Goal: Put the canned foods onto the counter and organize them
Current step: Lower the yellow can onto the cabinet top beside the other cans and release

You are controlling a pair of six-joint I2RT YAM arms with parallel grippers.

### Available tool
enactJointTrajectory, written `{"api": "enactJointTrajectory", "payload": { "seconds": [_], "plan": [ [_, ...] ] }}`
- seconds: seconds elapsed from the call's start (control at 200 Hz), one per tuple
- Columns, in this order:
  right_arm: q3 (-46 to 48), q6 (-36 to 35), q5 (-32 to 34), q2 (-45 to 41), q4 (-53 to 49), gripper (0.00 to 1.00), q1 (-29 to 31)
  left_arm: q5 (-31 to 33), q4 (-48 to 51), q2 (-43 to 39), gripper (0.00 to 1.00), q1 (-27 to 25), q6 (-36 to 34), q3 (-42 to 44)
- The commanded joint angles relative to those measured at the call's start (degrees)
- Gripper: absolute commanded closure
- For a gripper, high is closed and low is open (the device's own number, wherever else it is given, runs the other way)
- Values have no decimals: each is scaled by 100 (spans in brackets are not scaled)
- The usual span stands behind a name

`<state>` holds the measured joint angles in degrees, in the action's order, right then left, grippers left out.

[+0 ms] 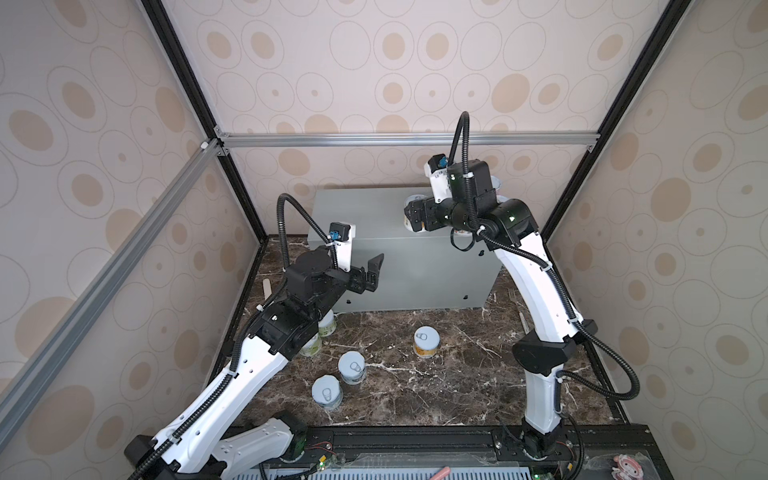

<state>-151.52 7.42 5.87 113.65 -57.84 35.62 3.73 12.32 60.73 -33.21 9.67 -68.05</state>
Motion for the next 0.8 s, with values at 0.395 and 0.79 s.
{"api": "enactJointTrajectory", "payload": {
  "seconds": [0.395,0.79],
  "plan": [
    [1678,9,-499,-2106,337,3,54,-1278,168,720,23,34,-87,-982],
    [6142,411,-302,-5241,1751,2,56,-1531,-338,1478,33,41,10,-1446]
  ]
}}
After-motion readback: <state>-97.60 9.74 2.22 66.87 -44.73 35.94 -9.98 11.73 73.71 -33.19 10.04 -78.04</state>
